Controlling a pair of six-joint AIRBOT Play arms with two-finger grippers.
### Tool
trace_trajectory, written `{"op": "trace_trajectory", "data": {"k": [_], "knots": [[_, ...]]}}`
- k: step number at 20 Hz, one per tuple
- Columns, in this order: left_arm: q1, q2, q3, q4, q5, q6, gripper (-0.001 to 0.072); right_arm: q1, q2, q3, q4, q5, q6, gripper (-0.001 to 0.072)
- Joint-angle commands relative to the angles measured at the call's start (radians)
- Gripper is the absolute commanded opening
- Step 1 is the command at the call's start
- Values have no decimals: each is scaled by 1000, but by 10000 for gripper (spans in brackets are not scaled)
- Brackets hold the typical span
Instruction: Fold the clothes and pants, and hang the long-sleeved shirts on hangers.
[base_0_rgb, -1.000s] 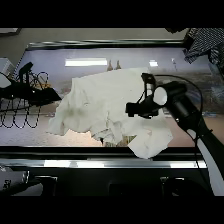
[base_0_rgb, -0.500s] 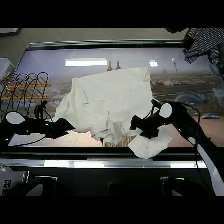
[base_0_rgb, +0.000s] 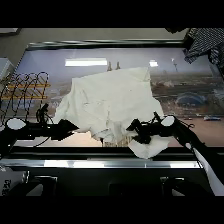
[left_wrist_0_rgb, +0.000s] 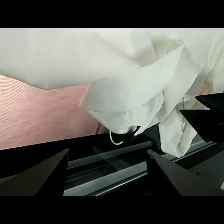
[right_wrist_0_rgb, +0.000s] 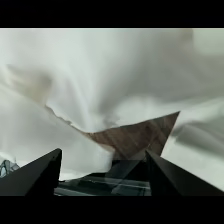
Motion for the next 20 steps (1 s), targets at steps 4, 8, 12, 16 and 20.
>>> {"op": "trace_trajectory", "data": {"k": [4,8,12,16,20], "knots": [[0,2,-4,-27,5,7,556,-2,-71,-16,70,-101,-58,582],[0,1,-4,-27,25,3,556,-2,-87,-16,69,-139,-60,408],[0,-2,-8,-27,96,-25,557,-2,-85,-16,69,-149,-82,38],[-1,-24,-83,-27,202,-87,558,-2,-58,-16,64,-158,-85,37],[-16,-69,-146,-35,272,-87,558,-2,-46,-16,61,-141,-85,37]]}}
